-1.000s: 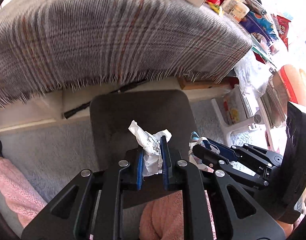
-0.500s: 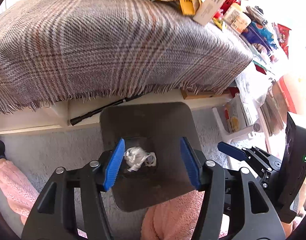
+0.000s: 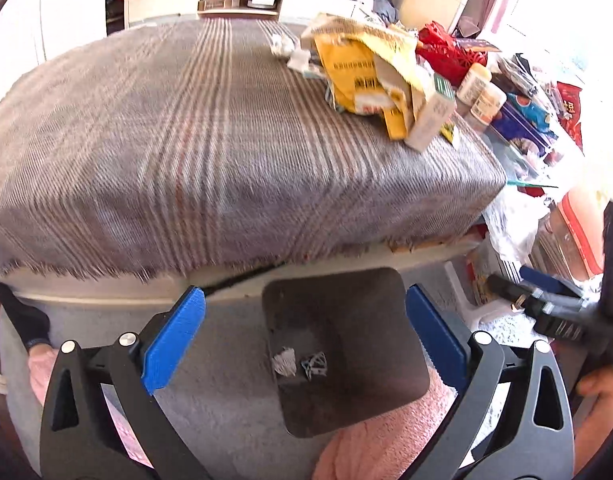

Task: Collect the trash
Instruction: 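Grasp the yellow candy wrapper with the right gripper while the left grasps the yellow snack bag, then carry both grippers down over the black bin and open them to drop the wrappers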

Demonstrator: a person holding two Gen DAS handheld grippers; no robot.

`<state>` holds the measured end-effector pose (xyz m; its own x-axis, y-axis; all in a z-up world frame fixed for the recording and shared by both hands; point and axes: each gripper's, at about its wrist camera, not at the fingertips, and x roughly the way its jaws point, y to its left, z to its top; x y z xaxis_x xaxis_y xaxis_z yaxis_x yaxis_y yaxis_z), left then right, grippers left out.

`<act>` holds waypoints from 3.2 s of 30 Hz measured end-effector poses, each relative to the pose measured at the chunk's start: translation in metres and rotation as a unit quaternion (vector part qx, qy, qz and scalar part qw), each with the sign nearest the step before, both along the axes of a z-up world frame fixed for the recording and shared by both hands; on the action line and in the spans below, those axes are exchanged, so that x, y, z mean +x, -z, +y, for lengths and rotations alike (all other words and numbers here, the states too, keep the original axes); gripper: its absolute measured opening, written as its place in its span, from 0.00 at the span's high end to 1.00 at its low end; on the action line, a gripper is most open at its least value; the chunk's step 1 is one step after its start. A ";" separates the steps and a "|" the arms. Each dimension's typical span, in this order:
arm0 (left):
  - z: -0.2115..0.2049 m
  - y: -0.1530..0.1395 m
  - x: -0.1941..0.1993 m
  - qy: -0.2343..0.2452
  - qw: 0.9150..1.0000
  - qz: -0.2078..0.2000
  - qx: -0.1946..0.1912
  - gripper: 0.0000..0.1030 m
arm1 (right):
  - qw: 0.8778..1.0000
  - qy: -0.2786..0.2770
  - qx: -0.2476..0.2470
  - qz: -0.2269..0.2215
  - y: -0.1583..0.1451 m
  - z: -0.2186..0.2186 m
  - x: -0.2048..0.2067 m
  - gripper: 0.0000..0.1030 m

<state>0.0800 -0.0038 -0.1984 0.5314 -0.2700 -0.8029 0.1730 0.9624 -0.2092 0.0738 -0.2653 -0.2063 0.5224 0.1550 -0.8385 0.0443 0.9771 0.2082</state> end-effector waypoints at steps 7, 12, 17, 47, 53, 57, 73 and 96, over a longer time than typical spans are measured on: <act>0.004 -0.028 0.036 -0.009 1.000 -0.016 -0.003 0.08 | 0.998 0.024 -0.019 -0.057 -0.040 -0.018 0.037 0.03; -0.002 -0.051 0.071 -0.014 0.999 -0.040 -0.003 0.08 | 0.997 0.030 -0.024 -0.070 -0.044 -0.028 0.075 0.18; -0.019 -0.065 0.102 -0.009 0.998 -0.060 0.000 0.09 | 0.997 0.021 -0.024 -0.065 -0.033 -0.029 0.110 0.50; -0.091 -0.041 0.190 0.029 0.999 -0.028 0.010 0.12 | 0.997 -0.013 -0.028 -0.069 -0.012 -0.030 0.142 0.84; -0.095 -0.040 0.190 0.037 0.999 -0.030 0.003 0.20 | 0.997 -0.012 -0.028 -0.072 -0.013 -0.032 0.131 0.84; -0.093 -0.041 0.187 0.045 0.998 -0.034 0.000 0.25 | 0.997 -0.012 -0.025 -0.074 -0.014 -0.030 0.129 0.84; -0.044 -0.059 0.138 0.022 0.998 -0.054 0.004 0.30 | 0.995 -0.025 -0.027 -0.093 -0.037 -0.010 0.096 0.84; -0.008 0.001 -0.029 0.034 0.999 -0.007 -0.014 0.30 | 0.997 -0.067 0.000 -0.028 0.003 0.036 -0.028 0.84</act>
<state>0.0513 -0.0115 -0.1991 0.5226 -0.3279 -0.7870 0.2416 0.9422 -0.2322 0.0460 -0.2288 -0.2092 0.5438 0.2259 -0.8082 -0.0985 0.9736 0.2058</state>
